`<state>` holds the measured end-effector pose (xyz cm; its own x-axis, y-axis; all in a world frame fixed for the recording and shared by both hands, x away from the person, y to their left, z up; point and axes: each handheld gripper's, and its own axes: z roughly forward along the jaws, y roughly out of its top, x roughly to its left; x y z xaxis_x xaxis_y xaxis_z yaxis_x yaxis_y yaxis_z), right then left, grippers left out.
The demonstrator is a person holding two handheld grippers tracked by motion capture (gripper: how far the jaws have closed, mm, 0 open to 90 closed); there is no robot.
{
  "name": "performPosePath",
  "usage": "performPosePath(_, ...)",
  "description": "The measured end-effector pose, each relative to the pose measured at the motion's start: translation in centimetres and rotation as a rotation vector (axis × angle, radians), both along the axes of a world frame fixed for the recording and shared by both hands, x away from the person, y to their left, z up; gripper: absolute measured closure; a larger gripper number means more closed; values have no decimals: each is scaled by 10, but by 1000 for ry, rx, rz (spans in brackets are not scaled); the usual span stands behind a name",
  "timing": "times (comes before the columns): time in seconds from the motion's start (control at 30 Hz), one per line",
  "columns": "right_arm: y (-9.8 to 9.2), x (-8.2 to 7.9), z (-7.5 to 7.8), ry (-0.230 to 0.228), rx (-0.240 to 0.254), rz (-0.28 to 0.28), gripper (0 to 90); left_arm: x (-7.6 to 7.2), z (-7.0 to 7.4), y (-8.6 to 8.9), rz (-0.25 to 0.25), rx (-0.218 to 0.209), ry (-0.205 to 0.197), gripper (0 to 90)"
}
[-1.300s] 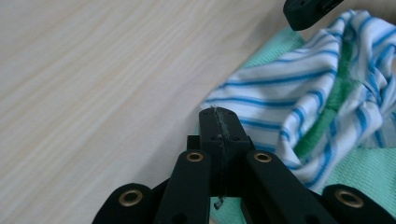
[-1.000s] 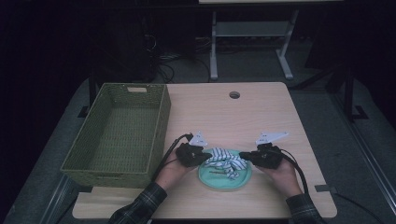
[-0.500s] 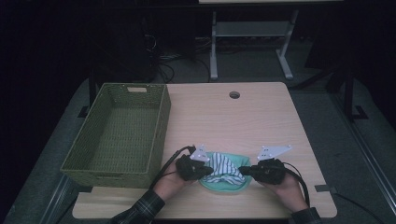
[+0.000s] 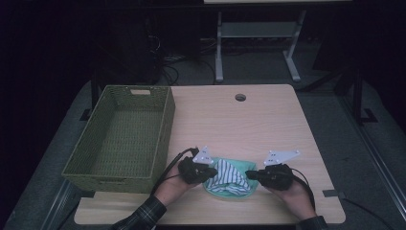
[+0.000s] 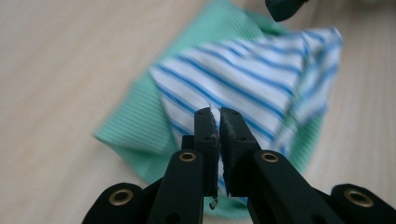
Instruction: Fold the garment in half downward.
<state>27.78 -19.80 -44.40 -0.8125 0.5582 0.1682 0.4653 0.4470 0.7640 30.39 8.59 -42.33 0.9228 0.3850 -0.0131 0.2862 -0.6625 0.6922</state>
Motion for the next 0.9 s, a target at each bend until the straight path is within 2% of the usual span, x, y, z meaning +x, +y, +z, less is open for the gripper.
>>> performPosePath(0.07,0,7,5,-26,9,-18,899,8,6,-4,18,-15,-19,853)
performPosePath(0.17,3,19,9,-41,18,-33,900,20,8,-11,35,-9,-27,853)
performPosePath(0.23,5,28,8,-32,29,-40,900,28,5,-18,51,-7,-27,852)
performPosePath(0.33,11,37,1,-25,16,-48,900,34,-3,-24,73,31,-31,852)
performPosePath(0.4,14,41,-6,-16,-15,-52,900,35,-8,-23,74,46,-27,849)
performPosePath(0.63,20,41,-21,27,-62,-58,900,38,-23,-22,75,92,-7,840)
performPosePath(0.73,21,41,-25,7,-78,-43,900,38,-28,-22,70,114,-9,844)
performPosePath(0.9,22,39,-25,13,-86,-46,900,39,-30,-22,69,113,-7,850)
